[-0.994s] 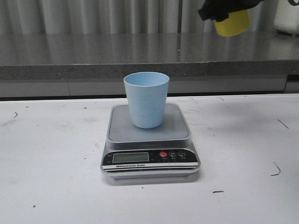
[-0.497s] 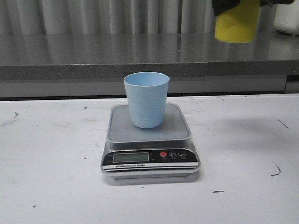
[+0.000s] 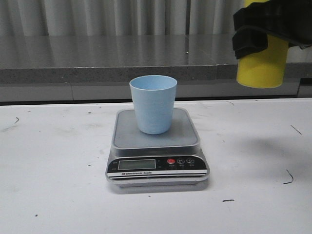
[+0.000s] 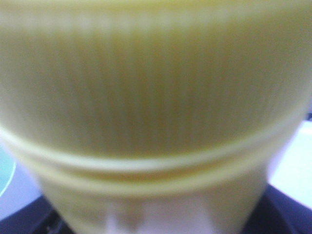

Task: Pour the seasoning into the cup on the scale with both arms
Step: 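Turn the bottle upright and lower it back to the table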

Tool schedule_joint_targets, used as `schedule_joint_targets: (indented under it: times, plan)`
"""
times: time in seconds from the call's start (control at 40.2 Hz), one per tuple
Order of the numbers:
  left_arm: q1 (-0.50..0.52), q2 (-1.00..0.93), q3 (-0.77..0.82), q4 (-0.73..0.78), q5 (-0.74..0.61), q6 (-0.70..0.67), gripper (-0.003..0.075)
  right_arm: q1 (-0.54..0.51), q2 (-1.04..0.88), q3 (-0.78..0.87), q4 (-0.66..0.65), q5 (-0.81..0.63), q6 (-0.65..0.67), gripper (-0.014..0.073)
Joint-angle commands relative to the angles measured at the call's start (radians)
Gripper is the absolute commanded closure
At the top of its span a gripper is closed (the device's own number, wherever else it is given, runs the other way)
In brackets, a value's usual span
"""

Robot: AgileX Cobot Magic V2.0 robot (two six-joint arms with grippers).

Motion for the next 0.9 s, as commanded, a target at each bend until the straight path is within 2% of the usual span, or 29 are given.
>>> schedule_joint_targets:
  times: [0.0,0.174,0.423,0.472,0.671,0.87]
  plan:
    - [0.001,0.011,-0.025,-0.009,-0.08,-0.008,0.074,0.0,-0.013,-0.017,-0.028,-0.149,0.005,0.0476]
    - [0.001,0.011,-0.025,-0.009,-0.08,-0.008,0.074,0.0,0.067,0.01,-0.078,-0.193,0.089,0.0476]
    - [0.001,0.011,-0.025,-0.009,-0.08,-0.008,0.074,0.0,0.196,0.07,-0.369,-0.392,0.425,0.0476]
    - [0.001,0.011,-0.025,-0.009,-0.08,-0.008,0.074,0.0,0.219,0.081,-0.4,-0.435,0.455,0.0476]
    - [0.001,0.011,-0.025,-0.009,-0.08,-0.008,0.074,-0.001,0.288,0.112,-0.408,-0.542,0.458,0.0476]
    - [0.001,0.011,-0.025,-0.009,-0.08,-0.008,0.074,-0.001,0.347,0.115,-0.408,-0.565,0.458,0.0476]
